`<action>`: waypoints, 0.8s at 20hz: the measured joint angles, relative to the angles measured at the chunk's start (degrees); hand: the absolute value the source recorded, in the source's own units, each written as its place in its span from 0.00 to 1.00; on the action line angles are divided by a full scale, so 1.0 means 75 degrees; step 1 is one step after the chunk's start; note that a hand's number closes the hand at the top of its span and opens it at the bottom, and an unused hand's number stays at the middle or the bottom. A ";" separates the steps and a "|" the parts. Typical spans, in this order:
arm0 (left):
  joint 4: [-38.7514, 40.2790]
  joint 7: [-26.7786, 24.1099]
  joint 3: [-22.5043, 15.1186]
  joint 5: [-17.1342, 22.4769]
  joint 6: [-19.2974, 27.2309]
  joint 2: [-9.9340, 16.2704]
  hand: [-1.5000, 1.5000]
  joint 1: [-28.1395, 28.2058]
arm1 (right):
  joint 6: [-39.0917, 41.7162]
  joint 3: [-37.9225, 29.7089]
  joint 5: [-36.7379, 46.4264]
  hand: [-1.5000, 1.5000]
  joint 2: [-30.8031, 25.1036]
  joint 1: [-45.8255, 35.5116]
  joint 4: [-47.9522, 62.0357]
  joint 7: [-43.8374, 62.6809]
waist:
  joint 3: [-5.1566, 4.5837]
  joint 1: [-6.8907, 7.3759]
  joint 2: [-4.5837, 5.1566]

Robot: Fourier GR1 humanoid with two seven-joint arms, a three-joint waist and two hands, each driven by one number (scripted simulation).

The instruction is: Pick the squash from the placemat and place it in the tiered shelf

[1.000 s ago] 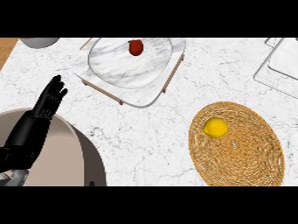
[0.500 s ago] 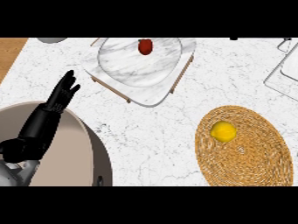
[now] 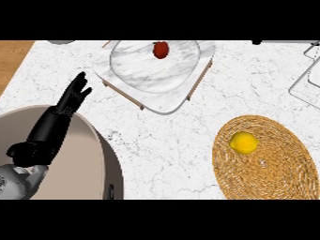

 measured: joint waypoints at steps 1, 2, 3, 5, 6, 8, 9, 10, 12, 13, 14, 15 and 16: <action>0.0023 0.0054 -0.0013 0.0026 -0.0015 0.0020 0.50 -0.0060 | -0.0128 0.0102 0.0109 1.00 0.0014 -0.0106 0.0120 -0.0119 | 0.0000 0.0016 0.0005; 0.0035 0.0112 -0.0050 0.0026 0.0017 0.0013 0.50 -0.0119 | -0.0300 0.0218 0.0239 1.00 0.0066 -0.0211 0.0205 -0.0263 | 0.0003 0.0042 0.0013; 0.0056 0.0105 -0.0056 0.0056 0.0019 0.0007 0.50 -0.0134 | -0.0453 0.0293 0.0344 1.00 0.0080 -0.0312 0.0266 -0.0424 | 0.0005 0.0045 0.0012; 0.0115 0.0015 -0.0087 0.0082 0.0013 -0.0015 0.50 -0.0159 | -0.0763 0.0484 0.0526 1.00 0.0204 -0.0520 0.0281 -0.0751 | 0.0009 0.0058 0.0012; 0.0126 -0.0003 -0.0096 0.0095 0.0012 -0.0015 0.50 -0.0171 | -0.0911 0.0578 0.0618 1.00 0.0301 -0.0571 0.0351 -0.0948 | 0.0008 0.0063 0.0012; 0.0191 -0.0016 -0.0128 0.0119 0.0004 -0.0005 0.50 -0.0226 | -0.1093 0.0765 0.0726 1.00 0.0465 -0.0757 0.0540 -0.1181 | 0.0015 0.0063 0.0008; 0.0213 -0.0050 -0.0144 0.0117 0.0018 -0.0016 0.50 -0.0238 | -0.1215 0.0866 0.0821 1.00 0.0538 -0.0850 0.0653 -0.1262 | 0.0015 0.0070 0.0005; 0.0235 -0.0078 -0.0162 0.0105 0.0066 -0.0028 0.50 -0.0237 | -0.1321 0.0961 0.0897 1.00 0.0622 -0.0957 0.0759 -0.1300 | 0.0016 0.0063 -0.0009; 0.0222 -0.0118 -0.0166 0.0143 0.0063 -0.0039 0.50 -0.0256 | -0.1204 0.1051 0.0763 1.00 0.0822 -0.1227 0.1083 -0.1213 | 0.0006 0.0098 -0.0001; 0.0218 -0.0103 -0.0177 0.0168 0.0085 -0.0047 0.50 -0.0274 | -0.1059 0.1059 0.0615 1.00 0.0911 -0.1385 0.1252 -0.1119 | 0.0009 0.0110 0.0006; 0.0214 -0.0122 -0.0184 0.0177 0.0098 -0.0050 0.50 -0.0274 | -0.0991 0.1099 0.0529 1.00 0.1057 -0.1480 0.1409 -0.1091 | 0.0006 0.0114 0.0006; 0.0201 -0.0133 -0.0211 0.0178 0.0118 -0.0055 0.50 -0.0266 | -0.0889 0.1103 0.0434 1.00 0.1096 -0.1596 0.1584 -0.1041 | 0.0009 0.0106 0.0004; 0.0210 -0.0125 -0.0257 0.0167 0.0148 -0.0062 0.50 -0.0286 | -0.0814 0.1142 0.0390 1.00 0.1119 -0.1752 0.1724 -0.0968 | 0.0016 0.0102 0.0003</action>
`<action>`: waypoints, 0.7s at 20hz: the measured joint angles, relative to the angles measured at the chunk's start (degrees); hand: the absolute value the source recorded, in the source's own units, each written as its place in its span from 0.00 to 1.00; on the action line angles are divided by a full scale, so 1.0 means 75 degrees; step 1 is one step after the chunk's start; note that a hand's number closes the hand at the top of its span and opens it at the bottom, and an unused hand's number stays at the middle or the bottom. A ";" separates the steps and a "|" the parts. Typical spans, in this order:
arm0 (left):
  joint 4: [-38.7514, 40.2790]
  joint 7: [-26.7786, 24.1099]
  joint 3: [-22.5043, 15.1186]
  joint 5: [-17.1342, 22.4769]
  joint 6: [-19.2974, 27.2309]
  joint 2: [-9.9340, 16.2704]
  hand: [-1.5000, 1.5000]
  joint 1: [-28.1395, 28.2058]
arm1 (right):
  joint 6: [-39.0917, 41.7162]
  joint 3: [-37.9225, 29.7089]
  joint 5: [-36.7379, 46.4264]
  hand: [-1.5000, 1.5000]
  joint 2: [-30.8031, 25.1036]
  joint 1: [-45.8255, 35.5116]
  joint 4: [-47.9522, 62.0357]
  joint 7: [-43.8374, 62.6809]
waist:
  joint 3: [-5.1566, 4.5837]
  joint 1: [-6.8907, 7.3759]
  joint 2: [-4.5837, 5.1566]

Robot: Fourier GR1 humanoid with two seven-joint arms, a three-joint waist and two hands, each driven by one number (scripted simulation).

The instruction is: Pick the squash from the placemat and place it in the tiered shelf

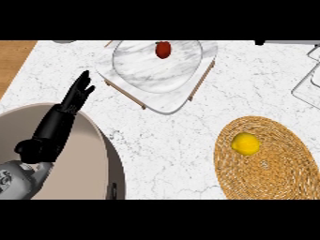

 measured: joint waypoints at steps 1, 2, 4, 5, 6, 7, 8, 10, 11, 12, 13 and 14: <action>0.0044 -0.0004 -0.0003 0.0028 -0.0019 0.0023 0.50 -0.0028 | 0.0050 0.0034 -0.0046 1.00 0.0063 -0.0118 0.0133 0.0044 | 0.0003 -0.0012 0.0004; 0.0048 0.0031 -0.0027 0.0027 0.0007 0.0029 0.50 -0.0065 | 0.0074 0.0076 -0.0062 1.00 0.0110 -0.0267 0.0276 0.0085 | 0.0004 0.0001 0.0009; 0.0056 0.0019 -0.0058 0.0042 0.0018 0.0037 0.50 -0.0089 | 0.0086 0.0167 -0.0057 1.00 0.0212 -0.0477 0.0515 0.0088 | 0.0004 0.0003 0.0012; 0.0081 0.0001 -0.0069 0.0042 0.0025 0.0043 0.50 -0.0107 | 0.0117 0.0214 -0.0054 1.00 0.0236 -0.0608 0.0633 0.0122 | 0.0005 0.0001 0.0013; 0.0139 -0.0015 -0.0051 0.0084 -0.0015 0.0070 0.50 -0.0146 | 0.0125 0.0252 -0.0046 1.00 0.0252 -0.0753 0.0742 0.0152 | 0.0005 -0.0002 0.0022; 0.0115 -0.0016 -0.0076 0.0091 0.0026 0.0057 0.50 -0.0142 | 0.0130 0.0264 -0.0042 1.00 0.0241 -0.0839 0.0867 0.0144 | 0.0007 0.0003 0.0023; 0.0147 0.0002 -0.0060 0.0138 0.0005 0.0088 0.50 -0.0172 | 0.0154 0.0288 -0.0038 1.00 0.0226 -0.0942 0.0973 0.0151 | 0.0007 -0.0006 0.0028; 0.0132 -0.0025 -0.0112 0.0127 0.0088 0.0069 0.50 -0.0170 | 0.0131 0.0339 -0.0001 1.00 0.0232 -0.1072 0.1170 0.0102 | 0.0012 -0.0004 0.0028; 0.0103 -0.0014 -0.0126 0.0139 0.0098 0.0087 0.50 -0.0193 | -0.0105 0.0455 0.0216 1.00 0.0152 -0.1096 0.1194 0.0087 | 0.0007 0.0009 0.0048; 0.0092 -0.0029 -0.0127 0.0159 0.0106 0.0089 0.50 -0.0203 | -0.0342 0.0541 0.0406 0.00 0.0101 -0.1135 0.1257 0.0079 | 0.0002 0.0024 0.0062; 0.0080 -0.0030 -0.0120 0.0183 0.0101 0.0112 0.50 -0.0211 | -0.0551 0.0562 0.0539 0.00 0.0076 -0.1101 0.1389 -0.0029 | -0.0002 0.0025 0.0076; 0.0115 -0.0043 -0.0124 0.0200 0.0097 0.0126 0.50 -0.0232 | -0.0692 0.0586 0.0646 0.00 0.0043 -0.1145 0.1514 -0.0072 | 0.0002 0.0014 0.0082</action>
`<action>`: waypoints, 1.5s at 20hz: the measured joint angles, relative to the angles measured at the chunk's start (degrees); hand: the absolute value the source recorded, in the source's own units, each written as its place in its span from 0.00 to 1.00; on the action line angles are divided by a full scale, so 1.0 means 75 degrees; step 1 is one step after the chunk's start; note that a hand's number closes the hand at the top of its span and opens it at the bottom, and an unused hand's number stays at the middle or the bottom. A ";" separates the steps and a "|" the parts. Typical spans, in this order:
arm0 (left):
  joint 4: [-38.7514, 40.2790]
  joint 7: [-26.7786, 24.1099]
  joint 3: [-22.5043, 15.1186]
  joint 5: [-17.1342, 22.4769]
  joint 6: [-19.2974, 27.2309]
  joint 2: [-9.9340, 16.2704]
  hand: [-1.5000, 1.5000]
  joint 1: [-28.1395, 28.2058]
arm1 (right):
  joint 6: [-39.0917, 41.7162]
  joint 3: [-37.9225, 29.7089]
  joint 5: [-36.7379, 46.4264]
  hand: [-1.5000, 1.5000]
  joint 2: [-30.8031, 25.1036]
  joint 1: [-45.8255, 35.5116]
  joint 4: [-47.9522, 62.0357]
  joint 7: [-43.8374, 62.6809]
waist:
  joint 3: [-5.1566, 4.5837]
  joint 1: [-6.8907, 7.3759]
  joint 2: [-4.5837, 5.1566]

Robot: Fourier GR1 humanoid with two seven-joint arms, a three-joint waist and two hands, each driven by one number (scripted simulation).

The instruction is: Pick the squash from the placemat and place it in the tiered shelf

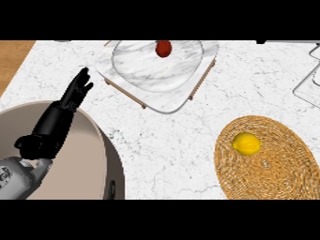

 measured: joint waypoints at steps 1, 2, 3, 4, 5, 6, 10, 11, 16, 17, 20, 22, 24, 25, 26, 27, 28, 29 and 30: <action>0.0000 -0.0006 0.0005 0.0031 -0.0002 0.0014 0.50 -0.0008 | -0.0129 0.0015 0.0099 0.00 -0.0028 0.0013 0.0151 -0.0072 | -0.0001 0.0000 0.0009; 0.0002 -0.0043 -0.0011 0.0034 -0.0002 0.0003 0.50 -0.0015 | -0.0261 0.0040 0.0194 0.00 -0.0034 -0.0024 0.0290 -0.0103 | 0.0000 0.0012 0.0016; 0.0007 -0.0011 -0.0010 0.0067 -0.0002 0.0020 0.50 -0.0034 | -0.0365 0.0072 0.0284 0.00 -0.0012 -0.0027 0.0432 -0.0169 | -0.0002 0.0007 0.0014; -0.0002 -0.0035 -0.0033 0.0067 0.0034 -0.0003 0.50 -0.0027 | -0.0408 0.0095 0.0357 0.00 -0.0046 -0.0076 0.0558 -0.0203 | 0.0001 0.0012 0.0011; 0.0037 -0.0063 -0.0034 0.0079 0.0016 0.0004 0.50 -0.0042 | -0.0425 0.0086 0.0382 0.00 -0.0051 -0.0162 0.0691 -0.0209 | 0.0000 0.0006 0.0007; 0.0084 -0.0142 -0.0051 0.0070 0.0020 0.0001 0.50 -0.0032 | -0.0367 0.0070 0.0384 0.00 -0.0061 -0.0196 0.0823 -0.0245 | 0.0007 -0.0014 0.0004; 0.0110 -0.0211 -0.0107 0.0102 0.0034 -0.0002 0.50 -0.0055 | 0.0013 -0.0033 0.0304 0.00 -0.0132 -0.0532 0.1310 -0.0155 | 0.0008 -0.0019 -0.0011; 0.0114 -0.0231 -0.0106 0.0123 0.0032 0.0005 0.50 -0.0066 | 0.0119 -0.0069 0.0263 0.00 -0.0130 -0.0581 0.1435 -0.0125 | 0.0006 -0.0015 -0.0002; 0.0147 -0.0237 -0.0112 0.0230 0.0013 0.0038 0.50 -0.0123 | 0.0657 -0.0110 0.0176 0.00 -0.0229 -0.0987 0.1834 0.0245 | -0.0004 -0.0008 0.0004; 0.0126 -0.0254 -0.0145 0.0223 0.0055 0.0017 0.50 -0.0105 | 0.0778 -0.0107 0.0163 0.00 -0.0254 -0.1050 0.1880 0.0319 | -0.0003 -0.0014 -0.0007; 0.0183 -0.0320 -0.0136 0.0275 0.0022 0.0050 0.50 -0.0117 | 0.1078 -0.0146 0.0081 0.00 -0.0328 -0.1270 0.2002 0.0562 | -0.0006 -0.0037 -0.0009; 0.0166 -0.0256 -0.0156 0.0326 0.0024 0.0072 0.50 -0.0150 | 0.1254 -0.0281 -0.0068 0.00 -0.0429 -0.1481 0.2164 0.0838 | -0.0009 -0.0038 -0.0006; 0.0168 -0.0293 -0.0166 0.0365 0.0026 0.0073 0.50 -0.0138 | 0.1454 -0.0497 -0.0302 0.00 -0.0492 -0.1667 0.2393 0.1154 | -0.0010 -0.0051 -0.0008; 0.0166 -0.0238 -0.0179 0.0380 0.0059 0.0095 0.50 -0.0162 | 0.1582 -0.0623 -0.0436 0.00 -0.0556 -0.1785 0.2523 0.1361 | -0.0009 -0.0061 -0.0008; 0.0149 -0.0228 -0.0189 0.0398 0.0093 0.0104 0.50 -0.0146 | 0.1748 -0.0763 -0.0582 0.00 -0.0686 -0.1894 0.2651 0.1585 | -0.0011 -0.0080 -0.0016; 0.0140 -0.0227 -0.0166 0.0436 0.0097 0.0125 0.50 -0.0148 | 0.1826 -0.0904 -0.0717 0.00 -0.0788 -0.1950 0.2799 0.1755 | -0.0015 -0.0081 -0.0003; 0.0115 -0.0249 -0.0193 0.0419 0.0131 0.0117 0.50 -0.0145 | 0.1881 -0.1032 -0.0837 0.00 -0.0901 -0.2048 0.2924 0.1947 | -0.0015 -0.0074 0.0004; 0.0098 -0.0254 -0.0215 0.0418 0.0138 0.0132 0.50 -0.0158 | 0.1954 -0.1136 -0.0933 0.00 -0.1040 -0.2153 0.3020 0.2130 | -0.0016 -0.0075 0.0017; 0.0071 -0.0254 -0.0222 0.0426 0.0144 0.0143 0.50 -0.0170 | 0.1969 -0.1211 -0.0995 0.00 -0.1146 -0.2194 0.3113 0.2262 | -0.0021 -0.0061 0.0031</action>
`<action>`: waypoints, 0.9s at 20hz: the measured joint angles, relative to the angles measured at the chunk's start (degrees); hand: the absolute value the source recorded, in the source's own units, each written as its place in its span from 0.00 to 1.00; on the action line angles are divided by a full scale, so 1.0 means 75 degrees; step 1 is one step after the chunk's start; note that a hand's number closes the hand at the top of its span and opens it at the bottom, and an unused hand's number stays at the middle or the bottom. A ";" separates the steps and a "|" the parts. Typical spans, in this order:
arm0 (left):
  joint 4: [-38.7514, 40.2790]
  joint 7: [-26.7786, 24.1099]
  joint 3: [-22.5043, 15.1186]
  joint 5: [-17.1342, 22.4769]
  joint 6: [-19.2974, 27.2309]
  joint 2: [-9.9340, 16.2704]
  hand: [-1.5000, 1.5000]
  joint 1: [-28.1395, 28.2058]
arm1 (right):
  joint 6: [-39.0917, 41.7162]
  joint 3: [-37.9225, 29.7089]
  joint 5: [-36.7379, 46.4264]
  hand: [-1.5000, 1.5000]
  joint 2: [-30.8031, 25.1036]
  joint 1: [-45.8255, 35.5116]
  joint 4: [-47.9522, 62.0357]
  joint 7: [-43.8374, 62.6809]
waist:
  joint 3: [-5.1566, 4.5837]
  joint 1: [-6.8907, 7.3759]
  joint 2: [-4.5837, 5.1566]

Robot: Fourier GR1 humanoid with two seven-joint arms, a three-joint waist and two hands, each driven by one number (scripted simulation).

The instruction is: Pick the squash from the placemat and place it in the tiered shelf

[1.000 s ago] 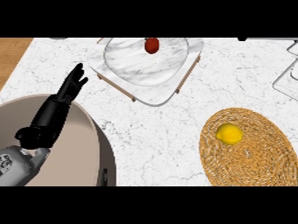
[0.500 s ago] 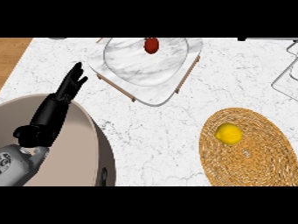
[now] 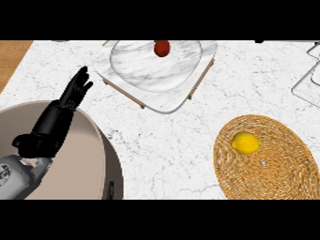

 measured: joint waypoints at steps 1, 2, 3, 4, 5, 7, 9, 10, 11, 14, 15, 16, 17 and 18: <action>-0.0013 -0.0026 -0.0003 0.0001 0.0013 0.0005 0.50 -0.0009 | 0.0015 -0.0073 -0.0063 0.00 -0.0124 -0.0074 0.0088 0.0175 | -0.0002 0.0013 0.0021; -0.0040 -0.0006 -0.0016 0.0030 0.0024 0.0016 0.50 -0.0022 | 0.0036 -0.0122 -0.0104 0.00 -0.0234 -0.0132 0.0168 0.0357 | -0.0002 0.0016 0.0037; -0.0064 -0.0015 -0.0025 0.0035 0.0033 0.0030 0.50 -0.0035 | 0.0053 -0.0152 -0.0126 0.00 -0.0343 -0.0162 0.0235 0.0514 | -0.0004 0.0028 0.0058; -0.0075 -0.0043 -0.0020 0.0044 0.0058 0.0047 0.50 -0.0022 | 0.0132 -0.0166 -0.0134 0.00 -0.0470 -0.0145 0.0311 0.0672 | -0.0003 0.0017 0.0072; -0.0104 -0.0053 -0.0015 0.0057 0.0071 0.0066 0.50 -0.0024 | 0.0187 -0.0162 -0.0124 0.00 -0.0593 -0.0127 0.0371 0.0827 | -0.0004 0.0021 0.0091; -0.0152 -0.0052 0.0008 0.0105 0.0082 0.0105 0.50 -0.0035 | 0.0286 -0.0103 -0.0053 0.00 -0.0797 -0.0055 0.0431 0.1057 | -0.0007 0.0034 0.0135; -0.0234 -0.0055 0.0005 0.0141 0.0097 0.0134 0.50 -0.0023 | 0.0432 -0.0012 0.0048 0.00 -0.0981 0.0086 0.0455 0.1184 | -0.0003 0.0034 0.0168; -0.0272 -0.0037 0.0006 0.0169 0.0098 0.0145 0.50 -0.0023 | 0.0500 0.0028 0.0092 0.00 -0.1064 0.0145 0.0459 0.1232 | -0.0001 0.0039 0.0185; -0.0305 -0.0043 0.0012 0.0197 0.0098 0.0143 0.50 -0.0008 | 0.0566 0.0054 0.0122 0.00 -0.1140 0.0204 0.0463 0.1255 | 0.0001 0.0045 0.0201; -0.0359 -0.0055 0.0012 0.0230 0.0114 0.0202 0.50 0.0003 | 0.0762 0.0146 0.0229 0.00 -0.1344 0.0383 0.0417 0.1224 | 0.0017 0.0016 0.0249; -0.0400 -0.0070 0.0003 0.0241 0.0119 0.0205 0.50 0.0017 | 0.0818 0.0185 0.0274 0.00 -0.1405 0.0448 0.0392 0.1196 | 0.0023 0.0017 0.0268; -0.0422 -0.0071 0.0009 0.0262 0.0118 0.0222 0.50 0.0020 | 0.0885 0.0209 0.0302 0.00 -0.1452 0.0503 0.0375 0.1161 | 0.0027 0.0012 0.0284; -0.0449 -0.0061 0.0013 0.0280 0.0125 0.0230 0.50 0.0022 | 0.0971 0.0222 0.0318 0.00 -0.1488 0.0552 0.0376 0.1138 | 0.0030 0.0015 0.0293; -0.0471 -0.0060 0.0018 0.0304 0.0138 0.0239 0.50 0.0033 | 0.1042 0.0225 0.0325 0.00 -0.1520 0.0602 0.0377 0.1105 | 0.0038 0.0005 0.0304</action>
